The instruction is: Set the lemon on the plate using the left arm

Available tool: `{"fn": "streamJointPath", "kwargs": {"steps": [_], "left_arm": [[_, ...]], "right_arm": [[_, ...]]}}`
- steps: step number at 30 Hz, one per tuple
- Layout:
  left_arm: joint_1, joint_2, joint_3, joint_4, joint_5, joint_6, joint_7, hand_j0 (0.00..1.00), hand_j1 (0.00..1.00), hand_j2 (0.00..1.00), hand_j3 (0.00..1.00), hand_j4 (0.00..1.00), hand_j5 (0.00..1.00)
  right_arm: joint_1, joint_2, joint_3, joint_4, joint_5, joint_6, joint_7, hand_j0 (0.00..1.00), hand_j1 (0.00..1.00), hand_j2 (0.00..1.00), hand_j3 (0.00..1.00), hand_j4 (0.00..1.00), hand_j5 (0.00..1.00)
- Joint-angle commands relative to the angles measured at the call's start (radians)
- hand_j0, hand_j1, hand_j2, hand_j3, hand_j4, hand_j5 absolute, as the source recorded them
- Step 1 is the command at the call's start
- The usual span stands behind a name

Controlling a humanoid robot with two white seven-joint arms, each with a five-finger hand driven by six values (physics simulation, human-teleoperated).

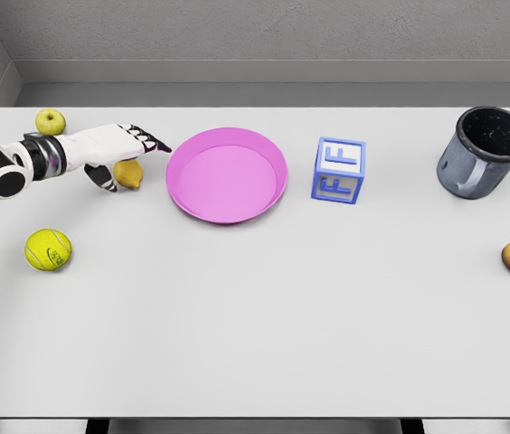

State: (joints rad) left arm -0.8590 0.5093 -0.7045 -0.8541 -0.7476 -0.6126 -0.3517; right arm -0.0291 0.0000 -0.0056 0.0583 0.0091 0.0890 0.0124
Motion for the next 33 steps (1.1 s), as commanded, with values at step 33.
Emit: {"fn": "streamJointPath", "kwargs": {"steps": [33], "left_arm": [[0.002, 0.002, 0.000, 0.021, 0.005, 0.002, -0.001, 0.72, 0.72, 0.72, 0.72, 0.72, 0.72]], "right_arm": [[0.000, 0.000, -0.001, 0.000, 0.000, 0.000, 0.001, 1.00, 1.00, 1.00, 1.00, 1.00, 1.00]]}}
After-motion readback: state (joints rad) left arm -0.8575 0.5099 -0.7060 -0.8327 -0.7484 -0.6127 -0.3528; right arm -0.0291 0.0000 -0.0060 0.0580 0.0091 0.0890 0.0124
